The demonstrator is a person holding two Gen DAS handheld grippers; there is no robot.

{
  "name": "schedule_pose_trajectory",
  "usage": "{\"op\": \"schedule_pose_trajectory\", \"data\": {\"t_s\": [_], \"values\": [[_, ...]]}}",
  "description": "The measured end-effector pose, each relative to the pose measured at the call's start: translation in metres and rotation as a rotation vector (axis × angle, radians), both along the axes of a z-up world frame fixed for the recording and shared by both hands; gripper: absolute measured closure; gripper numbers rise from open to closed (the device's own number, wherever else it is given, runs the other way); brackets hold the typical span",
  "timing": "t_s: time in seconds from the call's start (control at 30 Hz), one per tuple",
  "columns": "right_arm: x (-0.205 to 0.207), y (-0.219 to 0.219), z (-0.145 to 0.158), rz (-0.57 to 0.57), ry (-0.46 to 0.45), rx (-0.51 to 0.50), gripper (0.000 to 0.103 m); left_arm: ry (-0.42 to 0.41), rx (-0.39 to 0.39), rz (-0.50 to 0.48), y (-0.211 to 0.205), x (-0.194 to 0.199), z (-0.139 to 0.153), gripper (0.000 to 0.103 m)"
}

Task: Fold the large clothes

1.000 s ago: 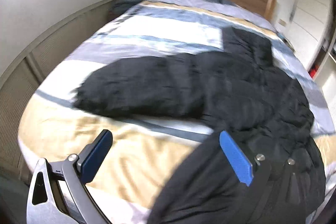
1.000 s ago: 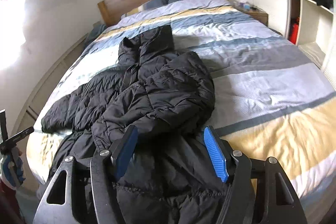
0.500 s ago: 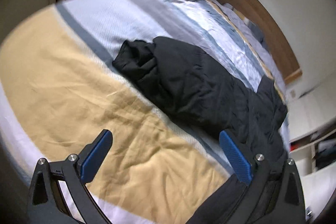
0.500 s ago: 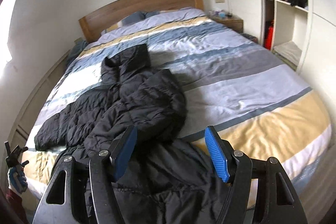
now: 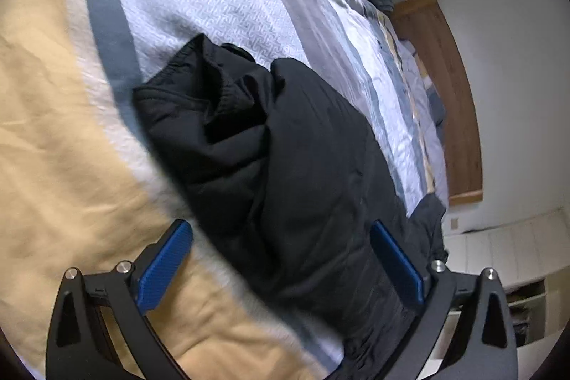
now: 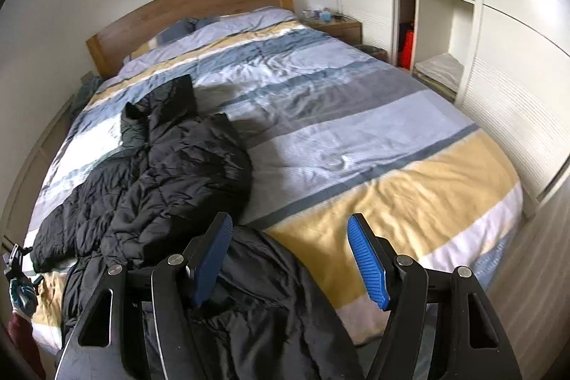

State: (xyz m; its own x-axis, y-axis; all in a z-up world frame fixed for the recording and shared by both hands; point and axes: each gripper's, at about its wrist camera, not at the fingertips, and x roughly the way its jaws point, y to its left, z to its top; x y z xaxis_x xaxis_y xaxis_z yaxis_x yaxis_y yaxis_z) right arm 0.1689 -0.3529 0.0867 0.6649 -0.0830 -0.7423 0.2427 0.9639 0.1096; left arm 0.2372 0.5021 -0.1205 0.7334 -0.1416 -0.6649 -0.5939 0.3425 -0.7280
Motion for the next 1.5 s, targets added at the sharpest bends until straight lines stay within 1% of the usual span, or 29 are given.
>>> {"op": "schedule_pose_trajectory", "data": {"t_s": [0.03, 0.07, 0.1, 0.13, 0.17, 0.2, 0.23, 0.27, 0.3, 0.4, 0.5, 0.67, 0.8, 0.93, 1.03, 1.13, 1.2, 1.27, 1.4, 1.5], "values": [[-0.002, -0.003, 0.0, -0.011, 0.005, -0.006, 0.036, -0.008, -0.003, 0.008, 0.0, 0.002, 0.0, 0.006], [-0.003, -0.005, 0.0, -0.019, 0.008, -0.011, 0.036, -0.016, -0.004, 0.014, -0.001, 0.005, 0.0, 0.011], [-0.005, -0.007, 0.0, -0.027, 0.011, -0.014, 0.036, -0.019, -0.003, 0.013, -0.002, 0.007, 0.001, 0.019], [-0.006, -0.009, -0.001, -0.033, 0.013, -0.014, 0.036, -0.016, 0.001, 0.009, -0.004, 0.011, 0.002, 0.023], [-0.007, -0.01, -0.001, -0.038, 0.015, -0.013, 0.036, -0.008, 0.004, 0.009, -0.005, 0.014, 0.002, 0.034], [-0.007, -0.013, -0.002, -0.042, 0.017, -0.011, 0.036, -0.001, 0.0, 0.009, -0.006, 0.015, 0.001, 0.049], [-0.008, -0.014, -0.003, -0.047, 0.018, -0.009, 0.036, 0.0, -0.01, 0.012, -0.006, 0.016, -0.001, 0.058], [-0.008, -0.015, -0.005, -0.049, 0.02, -0.006, 0.036, -0.003, -0.021, 0.014, -0.006, 0.015, -0.002, 0.07], [-0.009, -0.015, -0.006, -0.048, 0.022, -0.004, 0.036, -0.012, -0.03, 0.017, -0.006, 0.015, -0.003, 0.077], [-0.009, -0.014, -0.009, -0.036, 0.024, -0.001, 0.036, -0.026, -0.004, 0.009, -0.01, 0.014, 0.007, 0.086], [-0.011, -0.013, -0.012, -0.026, 0.019, 0.012, 0.036, -0.04, 0.064, -0.026, -0.02, 0.017, 0.032, 0.089], [-0.021, -0.018, -0.016, -0.02, 0.002, 0.048, 0.036, -0.089, 0.171, -0.094, -0.047, 0.024, 0.081, 0.09], [-0.03, -0.027, -0.018, -0.021, -0.017, 0.085, 0.036, -0.14, 0.246, -0.161, -0.081, 0.031, 0.124, 0.09], [-0.039, -0.035, -0.02, -0.023, -0.032, 0.101, 0.036, -0.177, 0.324, -0.237, -0.121, 0.039, 0.161, 0.091], [-0.043, -0.037, -0.023, -0.008, -0.039, 0.112, 0.036, -0.212, 0.352, -0.308, -0.157, 0.046, 0.183, 0.091], [-0.045, -0.036, -0.025, 0.009, -0.045, 0.119, 0.036, -0.241, 0.382, -0.398, -0.202, 0.055, 0.2, 0.091], [-0.046, -0.038, -0.027, 0.019, -0.047, 0.126, 0.036, -0.256, 0.396, -0.446, -0.226, 0.058, 0.204, 0.091], [-0.049, -0.039, -0.03, 0.029, -0.048, 0.138, 0.036, -0.267, 0.43, -0.509, -0.26, 0.063, 0.209, 0.091], [-0.054, -0.046, -0.035, 0.032, -0.042, 0.146, 0.036, -0.262, 0.493, -0.619, -0.322, 0.069, 0.203, 0.091], [-0.06, -0.054, -0.037, 0.021, -0.04, 0.149, 0.036, -0.24, 0.532, -0.702, -0.364, 0.072, 0.188, 0.091]]}}
